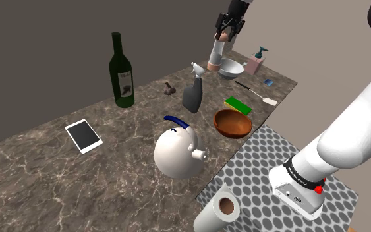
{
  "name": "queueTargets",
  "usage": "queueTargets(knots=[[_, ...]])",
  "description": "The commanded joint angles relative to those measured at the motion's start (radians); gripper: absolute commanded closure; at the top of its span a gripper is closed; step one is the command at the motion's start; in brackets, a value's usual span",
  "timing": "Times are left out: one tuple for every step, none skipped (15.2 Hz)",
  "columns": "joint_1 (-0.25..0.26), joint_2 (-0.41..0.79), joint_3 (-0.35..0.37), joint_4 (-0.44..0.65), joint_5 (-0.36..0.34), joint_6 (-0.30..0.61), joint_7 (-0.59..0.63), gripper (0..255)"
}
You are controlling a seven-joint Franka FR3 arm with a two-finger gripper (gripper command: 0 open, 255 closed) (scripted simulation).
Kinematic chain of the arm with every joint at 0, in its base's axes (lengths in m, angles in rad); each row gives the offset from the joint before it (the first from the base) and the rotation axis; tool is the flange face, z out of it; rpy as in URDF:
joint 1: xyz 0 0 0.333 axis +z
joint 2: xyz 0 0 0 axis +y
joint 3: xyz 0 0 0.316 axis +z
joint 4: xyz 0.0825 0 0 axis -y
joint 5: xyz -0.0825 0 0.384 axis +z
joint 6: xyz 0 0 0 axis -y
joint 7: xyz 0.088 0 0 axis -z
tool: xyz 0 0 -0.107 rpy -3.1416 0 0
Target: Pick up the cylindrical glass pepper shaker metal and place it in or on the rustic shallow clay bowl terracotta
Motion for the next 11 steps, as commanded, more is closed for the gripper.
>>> queueTargets(knots=[[-0.001, 0.002, -0.001, 0.03, -0.001, -0.028, 0.004, 255], [-0.001, 0.002, -0.001, 0.039, -0.001, -0.037, 0.005, 255], [0.005, -0.039, 0.002, -0.008, -0.006, -0.03, 0.013, 255], [0.01, -0.08, 0.006, -0.052, -0.011, -0.024, 0.022, 255], [0.015, -0.12, 0.009, -0.095, -0.016, -0.02, 0.031, 255], [0.02, -0.159, 0.014, -0.135, -0.02, -0.017, 0.04, 255], [0.024, -0.198, 0.018, -0.174, -0.024, -0.015, 0.05, 255], [0.028, -0.237, 0.023, -0.211, -0.028, -0.015, 0.06, 255], [0.031, -0.275, 0.029, -0.247, -0.031, -0.015, 0.07, 255], [0.034, -0.313, 0.035, -0.281, -0.034, -0.017, 0.08, 255], [0.037, -0.35, 0.041, -0.314, -0.036, -0.02, 0.091, 255]])
